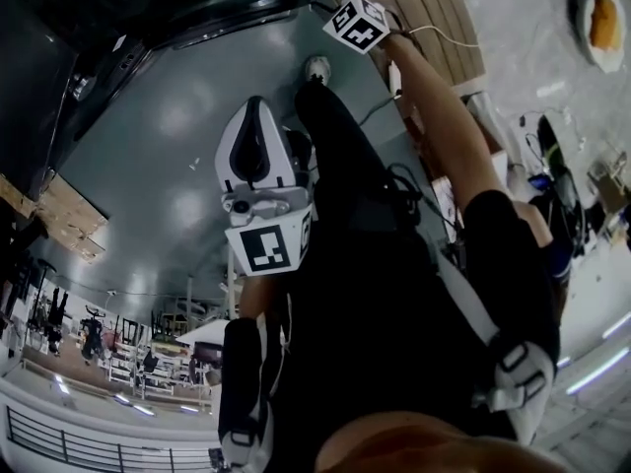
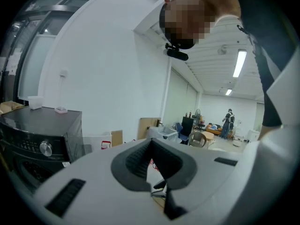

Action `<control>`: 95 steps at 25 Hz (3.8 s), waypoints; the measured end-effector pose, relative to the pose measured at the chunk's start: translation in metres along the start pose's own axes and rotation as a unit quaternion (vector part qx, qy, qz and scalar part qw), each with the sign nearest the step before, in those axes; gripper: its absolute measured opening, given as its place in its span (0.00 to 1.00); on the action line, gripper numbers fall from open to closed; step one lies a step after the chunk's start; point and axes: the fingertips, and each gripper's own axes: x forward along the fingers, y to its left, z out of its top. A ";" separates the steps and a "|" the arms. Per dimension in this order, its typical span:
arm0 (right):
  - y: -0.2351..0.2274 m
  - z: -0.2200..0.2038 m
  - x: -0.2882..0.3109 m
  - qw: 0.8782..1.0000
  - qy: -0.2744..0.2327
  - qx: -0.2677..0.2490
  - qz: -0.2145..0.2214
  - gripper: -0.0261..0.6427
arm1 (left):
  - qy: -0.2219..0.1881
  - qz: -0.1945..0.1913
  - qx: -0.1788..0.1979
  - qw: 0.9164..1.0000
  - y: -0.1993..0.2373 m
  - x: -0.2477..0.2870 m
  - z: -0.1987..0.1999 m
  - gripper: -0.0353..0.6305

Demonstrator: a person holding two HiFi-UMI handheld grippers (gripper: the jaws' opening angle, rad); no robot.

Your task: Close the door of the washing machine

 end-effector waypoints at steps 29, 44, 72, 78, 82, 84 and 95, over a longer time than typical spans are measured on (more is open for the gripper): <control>0.034 -0.045 0.052 0.996 0.028 -0.086 0.002 0.15 | -0.005 0.029 -0.009 1.000 0.040 -0.045 -0.036 0.06; 0.231 -0.086 0.045 0.999 0.032 0.002 -0.016 0.14 | -0.035 0.050 -0.038 0.997 0.111 -0.207 -0.080 0.06; 0.476 -0.055 0.102 0.985 0.006 0.149 -0.089 0.14 | -0.069 0.172 -0.066 0.980 0.231 -0.443 -0.154 0.06; 0.493 -0.044 0.111 0.986 -0.002 0.153 -0.067 0.15 | -0.074 0.207 -0.075 0.973 0.244 -0.441 -0.151 0.06; 0.497 -0.045 0.118 0.986 0.002 0.153 -0.069 0.15 | -0.074 0.210 -0.071 0.972 0.250 -0.436 -0.148 0.06; 0.503 -0.042 0.124 0.985 -0.002 0.156 -0.075 0.15 | -0.074 0.207 -0.069 0.973 0.262 -0.437 -0.148 0.06; 0.576 0.009 0.167 0.969 -0.019 0.218 -0.111 0.16 | -0.067 0.138 -0.059 0.986 0.359 -0.462 -0.162 0.06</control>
